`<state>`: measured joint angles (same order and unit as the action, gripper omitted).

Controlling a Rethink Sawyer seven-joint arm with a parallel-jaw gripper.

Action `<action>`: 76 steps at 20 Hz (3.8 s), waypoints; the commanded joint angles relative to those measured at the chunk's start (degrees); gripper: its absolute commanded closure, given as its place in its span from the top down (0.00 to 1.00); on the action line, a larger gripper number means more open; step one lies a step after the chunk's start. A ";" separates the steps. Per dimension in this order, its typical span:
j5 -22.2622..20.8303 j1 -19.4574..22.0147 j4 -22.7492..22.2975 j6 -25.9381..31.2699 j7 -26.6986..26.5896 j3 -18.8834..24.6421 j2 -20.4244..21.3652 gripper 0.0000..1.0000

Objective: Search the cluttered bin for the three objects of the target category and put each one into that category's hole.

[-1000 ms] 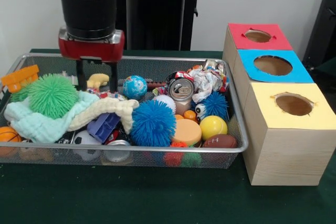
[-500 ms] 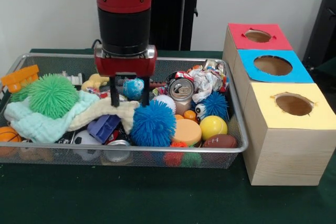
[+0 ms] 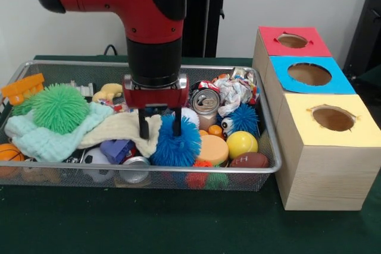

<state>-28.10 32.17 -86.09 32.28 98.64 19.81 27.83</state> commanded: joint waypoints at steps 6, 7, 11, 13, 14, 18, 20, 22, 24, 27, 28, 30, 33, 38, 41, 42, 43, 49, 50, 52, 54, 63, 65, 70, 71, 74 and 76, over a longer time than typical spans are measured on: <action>-1.98 0.54 -3.51 1.19 -0.56 -3.11 1.08 1.00; -1.37 0.68 -3.96 2.44 -1.03 -2.81 2.15 1.00; -0.13 1.27 -6.76 4.04 -1.28 -2.35 5.20 1.00; 0.06 1.39 -7.60 3.87 -0.94 -2.29 5.82 1.00; 0.16 1.40 -7.54 4.09 -0.98 -2.19 5.77 1.00; 0.25 1.39 -8.35 4.40 -0.85 -2.28 6.54 1.00; 0.11 1.48 -9.12 4.28 -0.81 -2.47 6.89 1.00; -0.13 1.81 -10.06 3.69 -0.79 -2.63 6.87 1.00; -0.42 2.20 -10.99 2.86 -0.69 -2.80 6.56 1.00; -0.97 2.50 -11.90 1.70 -0.62 -3.03 5.99 1.00; -1.09 2.70 -12.16 1.32 -0.67 -3.02 5.76 1.00; -1.25 3.05 -12.72 0.67 -0.65 -3.03 5.49 1.00; -1.50 3.53 -13.64 -0.01 -0.71 -3.13 5.33 1.00; -2.21 3.17 -14.29 -1.94 0.43 -3.67 4.26 1.00; -2.90 2.56 -13.44 -3.78 1.29 -4.24 2.54 1.00; -3.18 2.32 -13.00 -4.53 1.54 -4.46 1.81 1.00; -3.35 2.21 -12.44 -5.22 1.77 -4.60 0.85 1.00; -3.93 0.22 -9.86 -9.62 4.16 -6.06 -3.03 1.00; -3.75 -0.19 -9.77 -10.02 4.59 -6.36 -3.24 1.00; -3.22 -1.08 -9.38 -10.69 5.30 -6.91 -3.47 1.00; -2.63 -1.38 -8.40 -10.85 4.86 -6.97 -3.94 1.00; -2.19 -1.28 -4.91 -11.74 3.43 -7.68 -3.72 1.00; -2.75 -1.02 -3.37 -10.14 1.66 -7.82 -2.71 1.00; -2.78 0.29 -1.69 -5.41 -3.04 -6.69 0.28 1.00; -2.69 0.50 -1.46 -4.64 -3.80 -6.34 0.70 1.00; -2.49 1.12 -0.41 -2.74 -5.82 -5.19 1.15 1.00; -2.58 1.29 0.17 -2.38 -6.24 -4.71 1.07 1.00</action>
<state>-28.05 31.73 -93.81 26.36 98.64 12.37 27.16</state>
